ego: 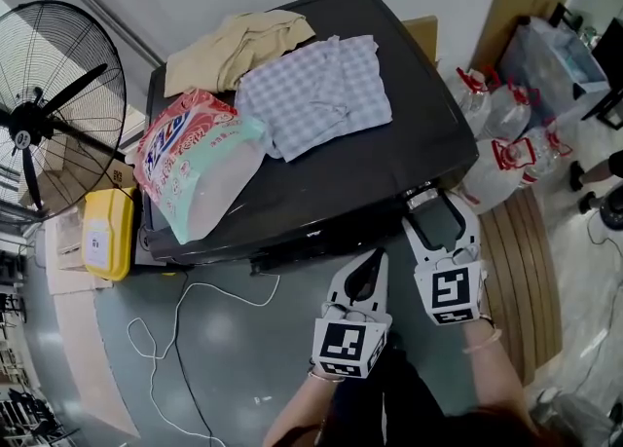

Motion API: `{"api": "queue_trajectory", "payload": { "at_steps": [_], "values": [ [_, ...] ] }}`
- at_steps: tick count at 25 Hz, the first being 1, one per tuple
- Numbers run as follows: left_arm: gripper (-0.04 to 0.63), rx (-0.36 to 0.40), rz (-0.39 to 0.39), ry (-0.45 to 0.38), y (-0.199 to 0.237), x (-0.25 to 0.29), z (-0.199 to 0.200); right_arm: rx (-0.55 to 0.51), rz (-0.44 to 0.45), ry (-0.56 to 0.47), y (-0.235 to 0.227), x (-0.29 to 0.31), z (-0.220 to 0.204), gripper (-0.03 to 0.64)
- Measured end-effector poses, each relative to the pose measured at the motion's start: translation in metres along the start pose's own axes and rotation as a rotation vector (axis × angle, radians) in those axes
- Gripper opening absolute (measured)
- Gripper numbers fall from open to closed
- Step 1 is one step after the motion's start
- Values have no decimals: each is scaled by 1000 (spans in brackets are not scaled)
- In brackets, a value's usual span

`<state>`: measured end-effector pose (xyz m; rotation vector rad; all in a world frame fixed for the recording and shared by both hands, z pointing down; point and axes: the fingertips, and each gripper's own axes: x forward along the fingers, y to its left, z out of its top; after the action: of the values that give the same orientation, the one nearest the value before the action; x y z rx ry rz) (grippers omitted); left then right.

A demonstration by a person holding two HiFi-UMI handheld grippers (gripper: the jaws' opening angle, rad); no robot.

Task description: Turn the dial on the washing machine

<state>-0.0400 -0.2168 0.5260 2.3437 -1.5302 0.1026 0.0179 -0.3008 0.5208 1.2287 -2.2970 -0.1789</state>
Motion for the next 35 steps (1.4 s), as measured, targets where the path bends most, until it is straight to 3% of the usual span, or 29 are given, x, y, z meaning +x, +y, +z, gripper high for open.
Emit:
{"api": "queue_trajectory", "payload": {
  "at_steps": [7, 24, 31, 35],
  "values": [
    [17, -10, -6, 13, -1, 1, -6, 86, -11, -19, -3, 1, -1, 299],
    [17, -28, -1, 20, -2, 3, -12, 417, 49, -61, -6, 2, -7, 298],
    [17, -26, -1, 19, -3, 4, -13, 406, 46, -67, -6, 2, -6, 302],
    [17, -31, -3, 23, -6, 5, -15, 330, 34, -52, -5, 2, -6, 318]
  ]
}}
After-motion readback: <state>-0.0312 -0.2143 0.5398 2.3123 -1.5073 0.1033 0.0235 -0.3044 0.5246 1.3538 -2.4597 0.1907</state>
